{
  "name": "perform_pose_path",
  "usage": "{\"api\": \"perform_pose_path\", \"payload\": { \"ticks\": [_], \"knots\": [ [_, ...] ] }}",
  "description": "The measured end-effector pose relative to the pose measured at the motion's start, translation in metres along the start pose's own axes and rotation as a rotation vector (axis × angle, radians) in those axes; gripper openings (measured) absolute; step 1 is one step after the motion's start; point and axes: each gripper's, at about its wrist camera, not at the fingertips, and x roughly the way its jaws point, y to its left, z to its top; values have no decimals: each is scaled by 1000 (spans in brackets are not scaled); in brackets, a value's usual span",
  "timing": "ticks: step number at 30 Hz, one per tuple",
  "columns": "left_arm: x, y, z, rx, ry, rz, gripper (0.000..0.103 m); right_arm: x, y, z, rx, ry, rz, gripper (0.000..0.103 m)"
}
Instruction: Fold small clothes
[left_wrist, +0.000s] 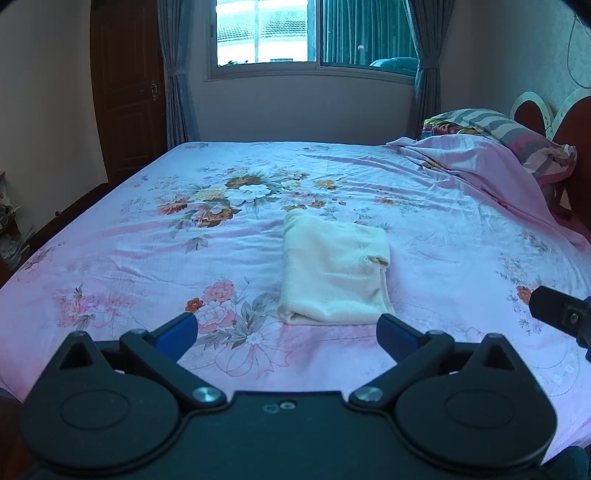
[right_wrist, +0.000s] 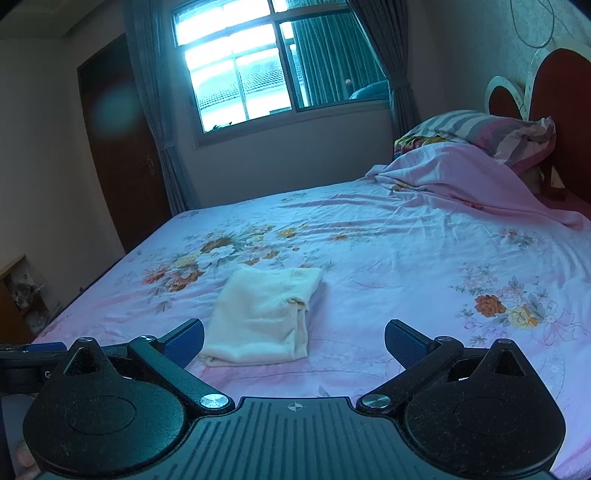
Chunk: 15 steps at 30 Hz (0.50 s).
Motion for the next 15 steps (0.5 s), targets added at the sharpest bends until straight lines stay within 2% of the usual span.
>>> {"api": "perform_pose_path", "payload": {
  "ticks": [15],
  "knots": [
    [7, -4, 5, 10, 11, -6, 101, 9, -3, -1, 10, 18, -9, 103]
  ]
}}
